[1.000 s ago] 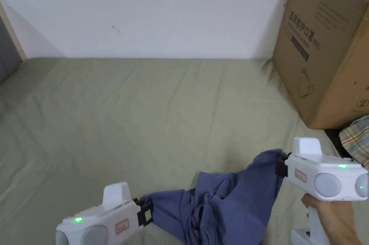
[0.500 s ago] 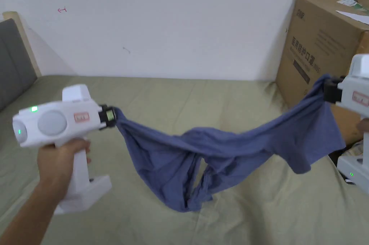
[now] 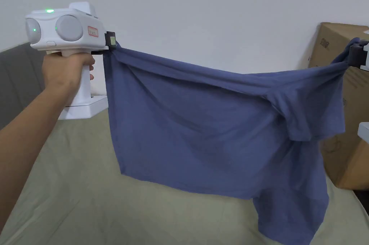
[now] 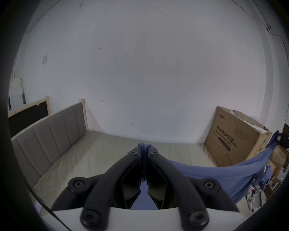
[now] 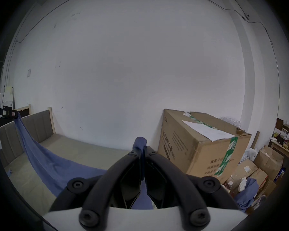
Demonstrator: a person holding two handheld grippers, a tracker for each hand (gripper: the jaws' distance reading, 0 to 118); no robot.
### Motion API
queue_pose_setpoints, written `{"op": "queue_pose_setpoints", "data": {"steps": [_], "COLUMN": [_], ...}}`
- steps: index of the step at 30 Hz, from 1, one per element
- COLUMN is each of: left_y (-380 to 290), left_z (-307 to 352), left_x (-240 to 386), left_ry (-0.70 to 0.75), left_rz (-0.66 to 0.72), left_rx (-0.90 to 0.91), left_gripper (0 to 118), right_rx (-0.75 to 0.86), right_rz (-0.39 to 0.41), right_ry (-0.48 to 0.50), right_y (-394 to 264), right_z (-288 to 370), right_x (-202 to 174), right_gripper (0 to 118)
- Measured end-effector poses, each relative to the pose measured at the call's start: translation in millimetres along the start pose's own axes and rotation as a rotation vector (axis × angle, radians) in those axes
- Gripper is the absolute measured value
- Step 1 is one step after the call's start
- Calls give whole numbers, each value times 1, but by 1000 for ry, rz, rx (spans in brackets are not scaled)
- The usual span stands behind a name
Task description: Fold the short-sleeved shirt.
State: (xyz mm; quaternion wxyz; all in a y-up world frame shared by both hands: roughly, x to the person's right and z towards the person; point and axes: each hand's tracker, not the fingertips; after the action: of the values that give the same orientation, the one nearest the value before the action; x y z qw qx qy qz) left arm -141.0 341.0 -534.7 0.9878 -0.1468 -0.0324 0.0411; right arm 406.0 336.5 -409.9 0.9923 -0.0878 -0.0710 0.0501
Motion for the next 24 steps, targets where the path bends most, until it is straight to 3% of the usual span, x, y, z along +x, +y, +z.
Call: {"op": "queue_pose_setpoints", "data": {"steps": [11, 19, 24], "left_y": [3, -82, -147], "left_z": [-66, -101, -116], "left_x": [-10, -24, -33], "left_ry": [62, 86, 91], "left_rz": [-7, -13, -14], "left_rx": [-4, -128, -222], "left_gripper": [3, 3, 3], "right_rx": [30, -18, -135], "right_rz": [6, 12, 9], "right_ry": [-22, -44, -30], "right_y": [1, -85, -149], "right_z": [-50, -94, -104], "right_x": [-36, -56, -62], "right_gripper": [1, 1, 1]}}
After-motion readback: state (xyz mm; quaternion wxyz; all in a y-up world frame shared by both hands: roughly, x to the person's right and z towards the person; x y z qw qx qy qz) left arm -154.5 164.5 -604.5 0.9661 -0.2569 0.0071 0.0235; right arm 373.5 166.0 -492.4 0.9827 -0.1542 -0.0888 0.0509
